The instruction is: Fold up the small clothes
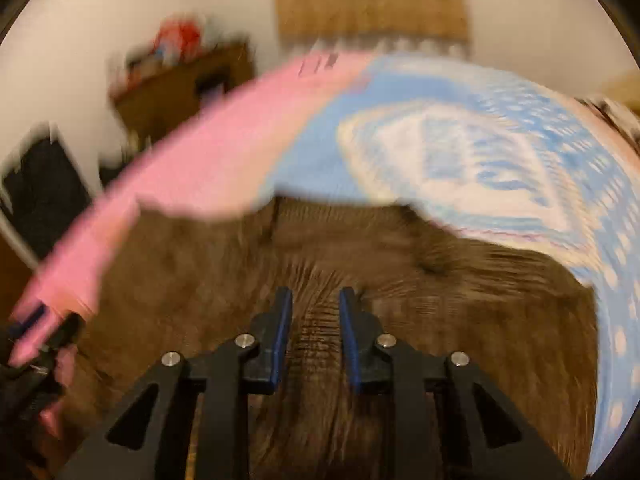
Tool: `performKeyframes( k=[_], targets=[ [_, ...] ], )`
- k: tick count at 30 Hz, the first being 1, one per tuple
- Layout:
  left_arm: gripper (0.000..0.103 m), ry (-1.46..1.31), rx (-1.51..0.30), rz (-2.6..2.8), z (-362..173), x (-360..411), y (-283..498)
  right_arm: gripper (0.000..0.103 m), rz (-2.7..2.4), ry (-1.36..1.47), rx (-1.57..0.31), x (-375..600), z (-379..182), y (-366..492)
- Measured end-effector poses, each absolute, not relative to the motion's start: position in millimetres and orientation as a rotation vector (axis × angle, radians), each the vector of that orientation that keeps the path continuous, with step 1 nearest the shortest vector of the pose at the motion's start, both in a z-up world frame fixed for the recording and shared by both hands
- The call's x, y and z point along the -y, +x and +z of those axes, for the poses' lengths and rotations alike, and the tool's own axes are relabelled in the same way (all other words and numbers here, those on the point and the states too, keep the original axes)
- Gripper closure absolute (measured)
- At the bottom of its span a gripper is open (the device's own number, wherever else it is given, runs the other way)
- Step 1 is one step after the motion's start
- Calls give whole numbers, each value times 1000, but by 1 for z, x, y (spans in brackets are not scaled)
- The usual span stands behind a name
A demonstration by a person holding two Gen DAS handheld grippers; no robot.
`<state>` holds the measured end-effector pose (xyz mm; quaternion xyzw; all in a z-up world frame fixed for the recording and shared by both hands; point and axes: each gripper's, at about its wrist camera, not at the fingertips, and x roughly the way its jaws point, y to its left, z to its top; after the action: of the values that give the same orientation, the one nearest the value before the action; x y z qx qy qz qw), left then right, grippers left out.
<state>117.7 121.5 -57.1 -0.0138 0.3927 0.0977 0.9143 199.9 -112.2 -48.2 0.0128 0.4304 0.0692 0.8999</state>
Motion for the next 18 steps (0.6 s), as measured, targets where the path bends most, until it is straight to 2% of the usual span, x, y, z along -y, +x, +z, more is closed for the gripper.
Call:
performKeyframes(
  k=[2, 3, 4, 9, 11, 15, 18],
  targets=[
    [20, -134, -811, 168, -63, -141, 114, 82, 106, 24, -861, 116, -58, 209],
    [20, -127, -814, 165, -61, -141, 116, 74, 75, 41, -877, 121, -60, 219],
    [20, -101, -820, 163, -59, -138, 118, 72, 42, 85, -892, 128, -62, 228],
    [20, -39, -788, 105, -45, -137, 111, 71, 53, 206, -903, 153, -54, 220],
    [20, -37, -746, 58, -34, -145, 97, 64, 54, 261, -817, 168, -35, 187],
    [20, 23, -665, -23, -20, -155, 62, 63, 116, 342, -730, 202, -2, 104],
    [20, 62, -657, -71, -17, -166, 35, 53, 97, 331, -676, 225, 27, 37]
  ],
)
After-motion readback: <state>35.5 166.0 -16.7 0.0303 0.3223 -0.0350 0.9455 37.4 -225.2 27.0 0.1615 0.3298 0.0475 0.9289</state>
